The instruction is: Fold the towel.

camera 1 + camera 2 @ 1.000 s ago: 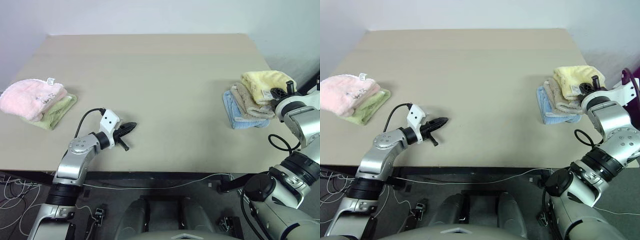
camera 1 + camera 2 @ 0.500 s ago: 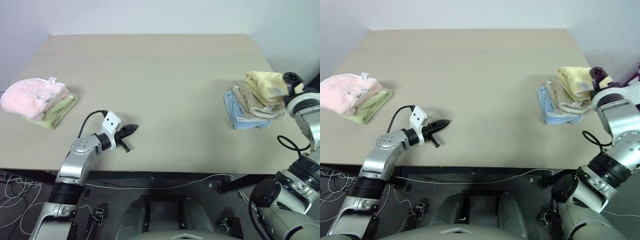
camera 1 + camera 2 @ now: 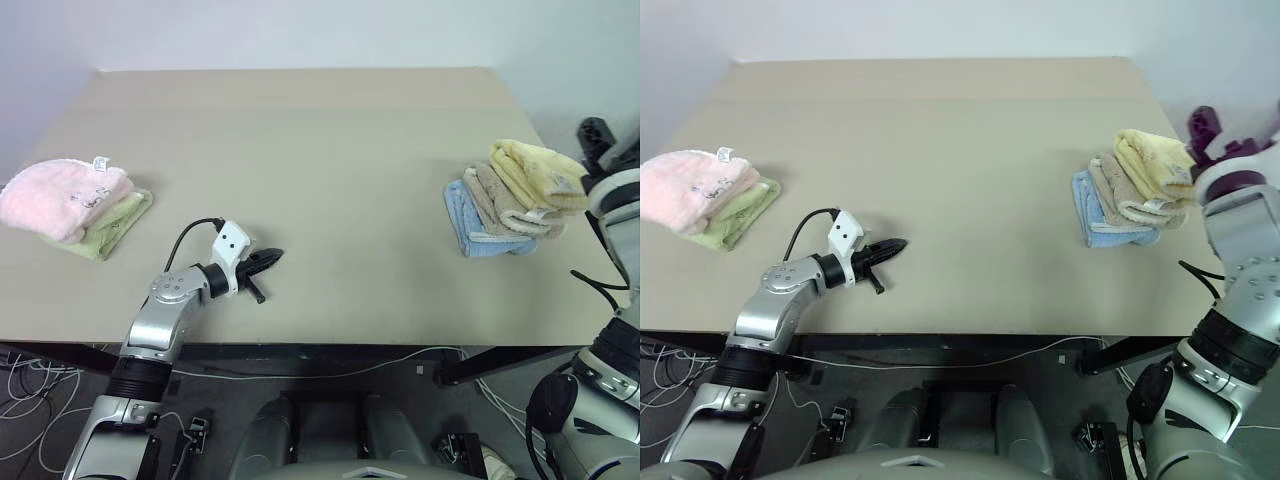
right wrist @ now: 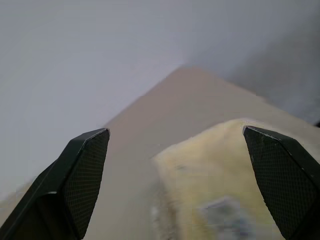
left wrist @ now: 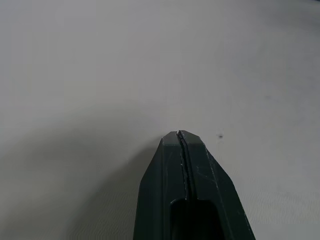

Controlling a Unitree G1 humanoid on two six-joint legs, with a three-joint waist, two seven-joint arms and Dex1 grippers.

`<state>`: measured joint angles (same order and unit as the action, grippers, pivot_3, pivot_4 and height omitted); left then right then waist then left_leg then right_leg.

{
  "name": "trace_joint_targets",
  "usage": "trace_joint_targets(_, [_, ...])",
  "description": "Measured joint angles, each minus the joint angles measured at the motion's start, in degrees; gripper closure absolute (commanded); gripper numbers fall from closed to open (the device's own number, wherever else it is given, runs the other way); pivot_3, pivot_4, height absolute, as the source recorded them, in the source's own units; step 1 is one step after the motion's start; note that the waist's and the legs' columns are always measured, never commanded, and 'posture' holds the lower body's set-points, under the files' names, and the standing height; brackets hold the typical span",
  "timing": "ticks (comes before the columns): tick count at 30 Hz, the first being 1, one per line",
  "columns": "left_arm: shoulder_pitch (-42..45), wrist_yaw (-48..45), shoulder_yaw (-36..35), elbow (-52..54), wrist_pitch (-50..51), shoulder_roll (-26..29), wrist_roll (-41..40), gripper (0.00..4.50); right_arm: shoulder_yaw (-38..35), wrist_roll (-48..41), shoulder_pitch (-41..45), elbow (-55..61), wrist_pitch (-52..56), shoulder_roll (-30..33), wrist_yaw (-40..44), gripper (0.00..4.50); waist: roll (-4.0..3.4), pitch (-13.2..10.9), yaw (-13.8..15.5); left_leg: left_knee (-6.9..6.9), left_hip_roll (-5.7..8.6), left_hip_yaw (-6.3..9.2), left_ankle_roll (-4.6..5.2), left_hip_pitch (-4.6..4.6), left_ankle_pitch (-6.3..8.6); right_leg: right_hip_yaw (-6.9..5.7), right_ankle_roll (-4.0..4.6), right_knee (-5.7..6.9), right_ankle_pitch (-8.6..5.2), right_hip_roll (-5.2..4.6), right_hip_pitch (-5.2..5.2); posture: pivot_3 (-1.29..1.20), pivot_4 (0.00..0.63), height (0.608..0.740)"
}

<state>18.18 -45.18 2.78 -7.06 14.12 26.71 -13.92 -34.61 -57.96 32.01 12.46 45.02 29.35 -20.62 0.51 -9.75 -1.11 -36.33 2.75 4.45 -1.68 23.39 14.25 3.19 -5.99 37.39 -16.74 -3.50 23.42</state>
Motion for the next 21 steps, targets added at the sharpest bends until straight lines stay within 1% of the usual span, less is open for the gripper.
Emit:
trace_joint_targets(1, [-0.2, 0.18, -0.33, 0.04, 0.02, 0.37, 0.0, 4.5, 2.18, 0.72, 0.0, 0.97, 0.01, 0.04, 2.04, 0.02, 0.0, 0.0, -0.01, 0.0, 0.0, 0.01, 0.0, 0.0, 0.0, 0.0, 0.0, 0.0, 0.0, 0.0, 0.01, 0.0, 0.15, 0.74])
trace_joint_targets(4, [-0.71, 0.76, -1.8, 0.57, 0.02, 1.04, -0.04, 4.5, 12.27, 3.66, -0.53, 5.28, 0.15, 1.16, 10.69, 0.02, 0.0, 0.0, -0.06, 0.0, -0.02, 0.04, 0.0, -0.01, 0.0, -0.02, 0.0, 0.0, 0.0, 0.01, 0.0, 0.0, 0.15, 0.74])
trace_joint_targets(7, [-2.13, 1.58, -3.42, 1.12, -0.01, 1.96, -0.1, 4.5, 26.16, 11.03, -3.88, 9.34, -2.0, 3.14, 20.51, 0.02, 0.02, 0.0, 0.0, 0.0, -0.02, 0.05, 0.0, 0.0, 0.0, -0.04, 0.0, -0.06, 0.0, 0.0, -0.01, 0.0, 0.15, 0.74])
trace_joint_targets(8, [-3.02, 1.91, -4.2, 1.25, -0.09, 2.23, -0.17, 4.5, 31.44, 15.37, -5.57, 9.5, -4.52, 3.55, 24.53, 0.02, 0.03, 0.0, 0.04, -0.02, -0.01, 0.05, 0.0, 0.0, 0.0, -0.05, 0.0, -0.07, 0.0, -0.01, -0.01, 0.0, 0.15, 0.74])
trace_joint_targets(10, [-4.67, 2.33, -5.82, 1.45, -0.28, 2.45, -0.5, 4.5, 37.76, 20.49, -8.01, 8.55, -7.71, 3.42, 29.11, 0.02, 0.03, -0.01, 0.28, -0.04, 0.03, 0.06, 0.0, 0.01, 0.0, -0.07, 0.0, -0.06, 0.0, -0.05, -0.01, 0.0, 0.15, 0.74])
trace_joint_targets(12, [-5.76, 2.51, -8.01, 1.41, -0.79, 2.63, -1.62, 4.5, 41.09, 24.93, -8.38, 5.73, -10.89, 1.28, 31.8, 0.02, 0.08, -0.03, 0.32, -0.12, 0.03, 0.1, 0.0, 0.02, 0.0, -0.1, -0.01, -0.04, 0.01, -0.06, -0.03, 0.0, 0.15, 0.74])
trace_joint_targets(14, [-6.51, 3.17, -10.83, 1.6, -1.02, 2.63, -3.05, 4.5, 42.4, 28.14, -8.36, 2.76, -14.63, -0.99, 34.22, 0.02, 0.09, -0.02, 0.29, -0.13, 0.03, 0.14, -0.01, 0.01, 0.01, -0.13, -0.01, -0.05, 0.01, -0.05, -0.05, 0.0, 0.15, 0.74])
trace_joint_targets(16, [-7.52, 4.13, -13.3, 2.8, -1.02, 2.63, -4.03, 4.5, 43.94, 31.34, -8.46, -0.72, -17.95, -1.94, 36.88, 0.02, 0.09, -0.03, 0.32, -0.12, 0.03, 0.15, -0.02, 0.02, 0.01, -0.14, -0.01, -0.06, 0.01, -0.06, -0.05, 0.0, 0.15, 0.74])
trace_joint_targets(18, [-8.58, 4.7, -14.62, 4.38, -1.03, 2.63, -4.53, 4.5, 44.89, 34.14, -8.47, -3.39, -20.45, -2.81, 39.25, 0.02, 0.09, -0.03, 0.32, -0.12, 0.04, 0.15, -0.02, 0.01, 0.01, -0.14, -0.01, -0.06, 0.01, -0.07, -0.06, 0.0, 0.15, 0.74])
trace_joint_targets(21, [-9.0, 5.79, -15.56, 5.74, -0.95, 2.62, -5.24, 4.5, 44.97, 35.77, -8.53, -5.21, -22.16, -5.36, 41.05, 0.02, 0.09, -0.03, 0.29, -0.11, 0.04, 0.18, -0.03, 0.01, 0.01, -0.15, 0.0, -0.05, 0.01, -0.07, -0.05, 0.0, 0.15, 0.74])
